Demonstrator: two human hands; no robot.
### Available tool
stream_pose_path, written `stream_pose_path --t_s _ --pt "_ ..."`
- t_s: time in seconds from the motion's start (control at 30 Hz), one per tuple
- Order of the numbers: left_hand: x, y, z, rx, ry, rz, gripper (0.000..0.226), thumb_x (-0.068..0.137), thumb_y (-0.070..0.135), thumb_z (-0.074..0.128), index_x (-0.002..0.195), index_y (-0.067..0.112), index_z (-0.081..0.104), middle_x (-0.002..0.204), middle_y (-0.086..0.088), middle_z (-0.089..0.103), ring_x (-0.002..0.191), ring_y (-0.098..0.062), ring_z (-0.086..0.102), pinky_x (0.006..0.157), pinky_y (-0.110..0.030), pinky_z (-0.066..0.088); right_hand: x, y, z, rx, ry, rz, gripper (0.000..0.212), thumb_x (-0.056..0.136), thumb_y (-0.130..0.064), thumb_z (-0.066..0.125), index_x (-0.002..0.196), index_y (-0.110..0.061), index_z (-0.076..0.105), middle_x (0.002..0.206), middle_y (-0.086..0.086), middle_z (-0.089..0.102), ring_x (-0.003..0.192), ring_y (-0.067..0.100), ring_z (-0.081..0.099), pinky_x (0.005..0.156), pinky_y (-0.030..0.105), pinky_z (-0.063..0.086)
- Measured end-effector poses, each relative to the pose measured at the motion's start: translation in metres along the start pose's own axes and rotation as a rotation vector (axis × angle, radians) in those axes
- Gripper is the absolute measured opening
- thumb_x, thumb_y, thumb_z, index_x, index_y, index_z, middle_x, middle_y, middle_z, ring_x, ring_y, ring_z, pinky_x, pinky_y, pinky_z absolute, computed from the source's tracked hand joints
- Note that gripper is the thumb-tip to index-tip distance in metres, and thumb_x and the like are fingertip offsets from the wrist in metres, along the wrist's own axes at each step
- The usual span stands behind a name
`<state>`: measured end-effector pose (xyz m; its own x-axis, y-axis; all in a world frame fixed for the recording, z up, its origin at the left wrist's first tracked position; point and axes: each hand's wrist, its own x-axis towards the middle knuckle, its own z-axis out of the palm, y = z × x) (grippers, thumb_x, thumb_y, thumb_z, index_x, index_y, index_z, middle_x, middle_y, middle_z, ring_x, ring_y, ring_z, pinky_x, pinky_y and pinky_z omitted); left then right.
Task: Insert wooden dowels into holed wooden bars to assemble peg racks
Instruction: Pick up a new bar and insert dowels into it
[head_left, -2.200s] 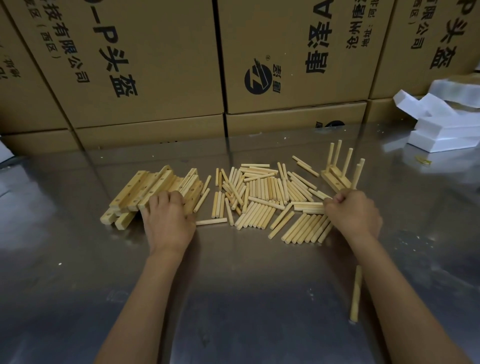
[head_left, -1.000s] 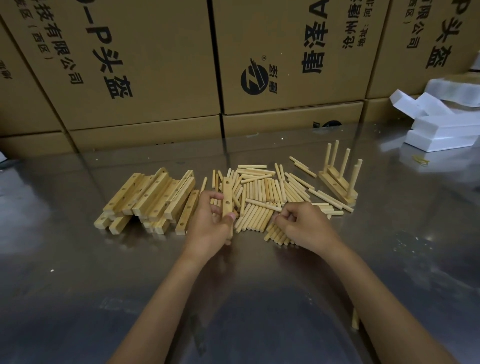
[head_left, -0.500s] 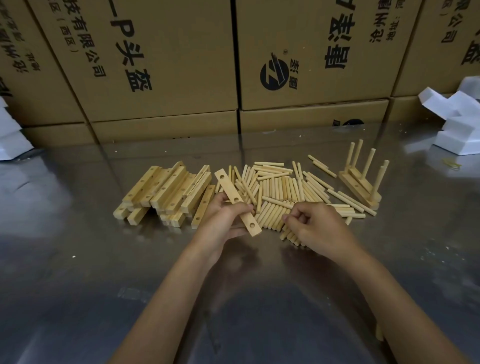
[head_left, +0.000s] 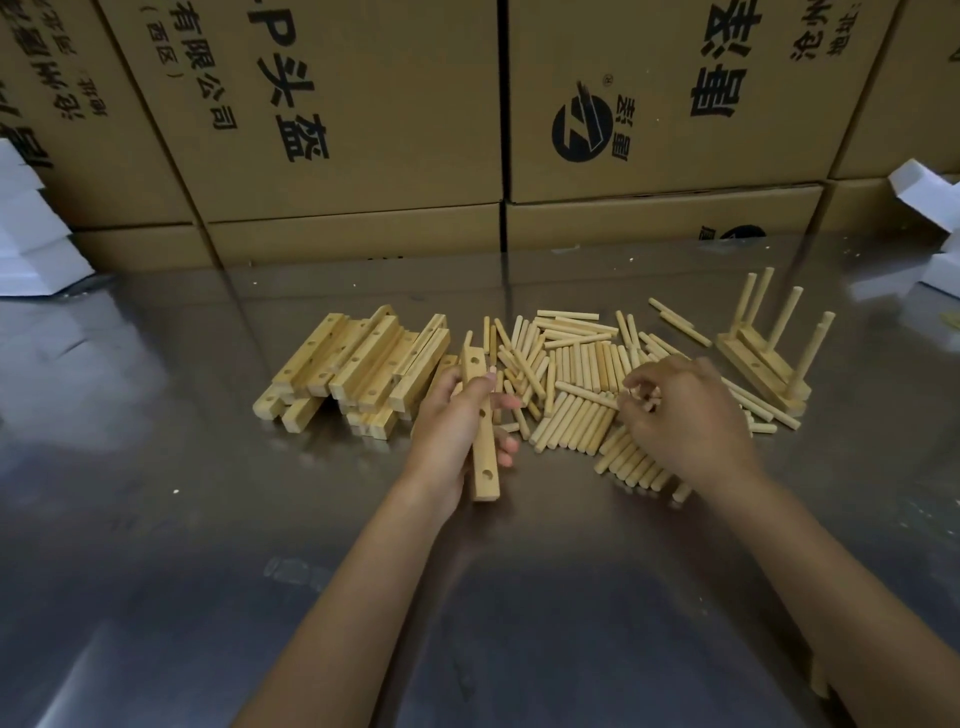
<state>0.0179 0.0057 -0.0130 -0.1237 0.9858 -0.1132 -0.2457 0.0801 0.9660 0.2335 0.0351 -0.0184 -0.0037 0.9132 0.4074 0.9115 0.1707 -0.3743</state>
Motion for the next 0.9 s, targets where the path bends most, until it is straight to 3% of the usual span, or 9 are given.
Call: stream_pose_path --t_s 0.1,0.2,0.27,0.33,0.43,0.53,0.6,0.77,0.9 --pt "0.002 0.001 -0.004 -0.007 -0.030 -0.016 0.018 0.101 0.020 0.051 0.117 0.016 0.059 0.078 -0.006 0.068 0.046 -0.016 0.049 0.040 -0.026 0.040 0.016 -0.009 0.007 -0.029 -0.097 -0.006 0.014 0.090 -0.034 0.066 0.096 -0.023 0.071 0.107 -0.002 0.061 0.113 0.019 0.046 0.084 0.032 0.039" --pt "0.005 0.001 -0.007 -0.080 -0.052 -0.091 0.030 0.105 0.038 0.042 0.106 0.015 0.062 0.067 -0.001 0.057 0.044 -0.014 0.043 0.038 -0.024 0.037 0.016 -0.014 0.013 0.013 -0.126 0.010 0.003 0.090 -0.026 0.066 0.088 -0.023 0.065 0.098 -0.003 0.056 0.107 0.020 0.048 0.085 0.034 0.040" --pt "0.007 0.002 -0.010 -0.101 -0.062 -0.111 0.038 0.106 0.042 0.038 0.108 0.014 0.065 0.065 0.000 0.057 0.044 -0.014 0.044 0.038 -0.024 0.037 0.012 -0.014 0.011 0.090 -0.090 -0.020 0.009 0.091 -0.020 0.062 0.090 -0.024 0.055 0.088 -0.006 0.055 0.091 0.018 0.053 0.074 0.033 0.043" --pt "0.007 0.002 -0.012 -0.078 -0.091 -0.098 0.036 0.107 0.037 0.039 0.122 0.013 0.062 0.068 -0.001 0.059 0.048 -0.014 0.048 0.039 -0.026 0.039 0.007 -0.016 0.004 0.266 -0.097 -0.089 0.013 0.094 -0.014 0.057 0.096 -0.025 0.050 0.081 -0.007 0.060 0.073 0.008 0.057 0.059 0.023 0.044" --pt "0.003 0.005 -0.013 -0.032 -0.163 -0.065 0.031 0.106 0.029 0.044 0.131 0.022 0.060 0.080 -0.003 0.067 0.057 -0.014 0.057 0.041 -0.026 0.043 -0.004 -0.034 -0.005 0.458 -0.150 -0.238 0.025 0.096 -0.008 0.053 0.109 -0.028 0.060 0.078 -0.012 0.065 0.060 -0.001 0.055 0.049 0.010 0.037" --pt "0.000 0.005 -0.012 0.010 -0.210 -0.046 0.031 0.105 0.029 0.048 0.132 0.033 0.062 0.086 -0.002 0.071 0.063 -0.014 0.060 0.044 -0.027 0.046 -0.013 -0.049 -0.004 0.483 -0.099 -0.320 0.032 0.097 -0.006 0.052 0.118 -0.023 0.068 0.086 -0.020 0.062 0.072 -0.009 0.055 0.060 0.004 0.036" --pt "0.000 0.005 -0.011 0.011 -0.223 -0.042 0.029 0.104 0.028 0.050 0.130 0.034 0.063 0.087 -0.002 0.072 0.065 -0.014 0.062 0.046 -0.028 0.050 -0.015 -0.052 -0.003 0.421 -0.024 -0.308 0.030 0.095 -0.011 0.054 0.119 -0.023 0.069 0.093 -0.013 0.063 0.076 -0.008 0.053 0.063 0.004 0.034" --pt "0.000 0.005 -0.010 0.011 -0.233 -0.031 0.029 0.101 0.024 0.057 0.128 0.031 0.065 0.088 -0.006 0.073 0.068 -0.016 0.067 0.048 -0.027 0.056 -0.015 -0.049 -0.003 0.296 0.068 -0.373 0.023 0.091 -0.020 0.064 0.111 -0.023 0.073 0.072 -0.011 0.053 0.061 0.005 0.050 0.057 0.022 0.039" --pt "0.000 0.002 -0.006 0.031 -0.241 0.006 0.028 0.100 0.024 0.058 0.128 0.028 0.065 0.084 -0.007 0.071 0.063 -0.015 0.064 0.047 -0.026 0.055 -0.013 -0.046 -0.002 0.300 0.116 -0.405 0.016 0.089 -0.016 0.069 0.103 -0.019 0.075 0.068 -0.015 0.045 0.059 0.004 0.044 0.057 0.015 0.033"
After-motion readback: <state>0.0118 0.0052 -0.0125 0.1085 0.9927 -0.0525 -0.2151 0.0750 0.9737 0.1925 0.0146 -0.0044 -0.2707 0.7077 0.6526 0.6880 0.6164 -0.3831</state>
